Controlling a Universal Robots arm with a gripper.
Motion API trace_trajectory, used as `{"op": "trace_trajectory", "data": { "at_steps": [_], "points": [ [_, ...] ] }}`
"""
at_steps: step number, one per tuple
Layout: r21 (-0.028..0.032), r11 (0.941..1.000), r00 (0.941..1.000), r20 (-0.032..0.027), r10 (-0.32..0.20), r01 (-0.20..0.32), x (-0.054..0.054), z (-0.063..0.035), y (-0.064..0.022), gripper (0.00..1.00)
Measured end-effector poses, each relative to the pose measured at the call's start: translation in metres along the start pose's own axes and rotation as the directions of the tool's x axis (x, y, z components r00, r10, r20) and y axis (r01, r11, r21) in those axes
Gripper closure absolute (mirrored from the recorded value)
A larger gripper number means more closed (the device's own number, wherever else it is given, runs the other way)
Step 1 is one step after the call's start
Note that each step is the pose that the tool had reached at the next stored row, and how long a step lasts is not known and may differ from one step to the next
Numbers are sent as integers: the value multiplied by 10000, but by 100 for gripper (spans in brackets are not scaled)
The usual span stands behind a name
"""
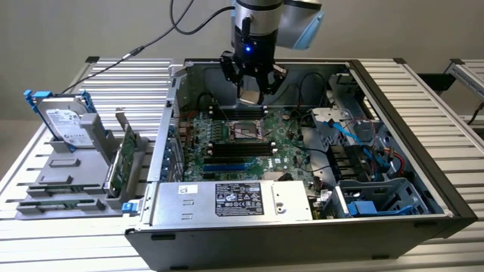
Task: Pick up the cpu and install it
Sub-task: 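Place the cpu into insertion slot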
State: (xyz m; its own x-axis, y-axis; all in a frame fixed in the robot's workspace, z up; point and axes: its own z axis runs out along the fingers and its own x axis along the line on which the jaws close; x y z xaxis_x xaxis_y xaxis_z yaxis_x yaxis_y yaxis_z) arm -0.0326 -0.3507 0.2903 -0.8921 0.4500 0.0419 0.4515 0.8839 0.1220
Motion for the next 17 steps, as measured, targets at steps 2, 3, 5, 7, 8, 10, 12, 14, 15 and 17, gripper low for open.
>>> {"op": "trace_trajectory", "data": {
  "at_steps": [2, 3, 5, 7, 8, 10, 12, 14, 15, 17],
  "points": [
    [-15, 9993, 9993, 45, 362, -362, -1, 11, -2, 45],
    [-24, 9985, 9985, 67, 546, -546, -1, 17, -2, 45],
    [-43, 9959, 9959, 110, 901, -901, -1, 30, -4, 45],
    [-62, 9919, 9918, 153, 1267, -1266, -2, 44, -6, 45],
    [-73, 9895, 9894, 174, 1445, -1444, -2, 51, -6, 45],
    [-96, 9837, 9835, 214, 1796, -1794, -3, 67, -8, 45],
    [-119, 9764, 9761, 255, 2157, -2154, -3, 82, -10, 45],
    [-145, 9680, 9676, 295, 2509, -2506, -4, 99, -12, 45],
    [-156, 9635, 9630, 314, 2677, -2674, -4, 106, -13, 45],
    [-185, 9530, 9524, 353, 3029, -3024, -5, 123, -15, 45]
  ]
}}
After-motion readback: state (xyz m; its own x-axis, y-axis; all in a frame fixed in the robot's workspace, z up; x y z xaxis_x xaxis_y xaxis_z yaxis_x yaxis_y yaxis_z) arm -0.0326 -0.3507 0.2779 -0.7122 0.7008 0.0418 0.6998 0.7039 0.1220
